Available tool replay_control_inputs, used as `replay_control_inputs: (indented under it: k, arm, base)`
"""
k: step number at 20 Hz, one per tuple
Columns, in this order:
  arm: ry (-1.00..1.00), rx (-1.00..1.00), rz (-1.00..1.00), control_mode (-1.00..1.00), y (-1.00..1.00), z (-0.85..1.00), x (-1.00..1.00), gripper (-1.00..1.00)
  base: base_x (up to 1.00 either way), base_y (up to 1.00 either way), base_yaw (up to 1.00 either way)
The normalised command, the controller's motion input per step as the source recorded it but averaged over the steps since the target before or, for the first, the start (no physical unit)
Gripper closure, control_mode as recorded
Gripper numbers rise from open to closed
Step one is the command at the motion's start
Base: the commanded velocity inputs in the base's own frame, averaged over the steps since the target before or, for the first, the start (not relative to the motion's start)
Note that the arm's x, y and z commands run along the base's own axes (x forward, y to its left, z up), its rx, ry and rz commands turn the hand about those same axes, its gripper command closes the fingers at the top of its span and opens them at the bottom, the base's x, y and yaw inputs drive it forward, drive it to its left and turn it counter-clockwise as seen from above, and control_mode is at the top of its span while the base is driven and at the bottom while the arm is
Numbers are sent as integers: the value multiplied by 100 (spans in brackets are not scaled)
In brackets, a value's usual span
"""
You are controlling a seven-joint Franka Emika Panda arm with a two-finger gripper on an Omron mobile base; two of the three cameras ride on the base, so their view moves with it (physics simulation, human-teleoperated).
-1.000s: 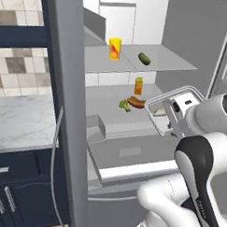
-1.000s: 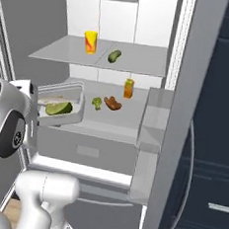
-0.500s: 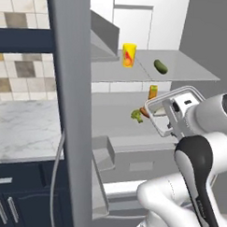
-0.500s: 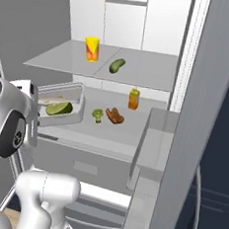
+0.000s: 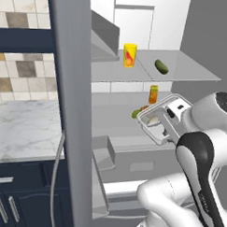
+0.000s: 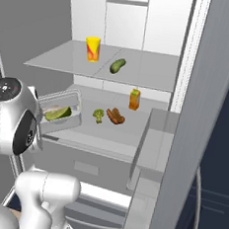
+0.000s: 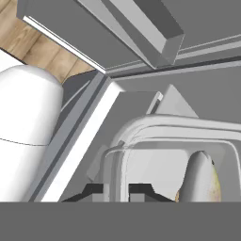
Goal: Place the tupperware on the second highest shelf of the fridge. Make space for the tupperware among the existing items by rearranging them on the shelves if needed. Close the fridge door when finished.
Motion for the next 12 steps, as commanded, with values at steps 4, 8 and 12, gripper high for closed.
replay_control_inputs:
  k: [4,8,12]
  arm:
    - [1,-2,31,-100,0,-74,0,100]
    - [-2,0,39,-100,-2,-62,0,100]
    - [-7,-2,36,-100,-1,-48,5,100]
  base:
    - [0,0,0]
    - [0,0,0]
    - [0,0,0]
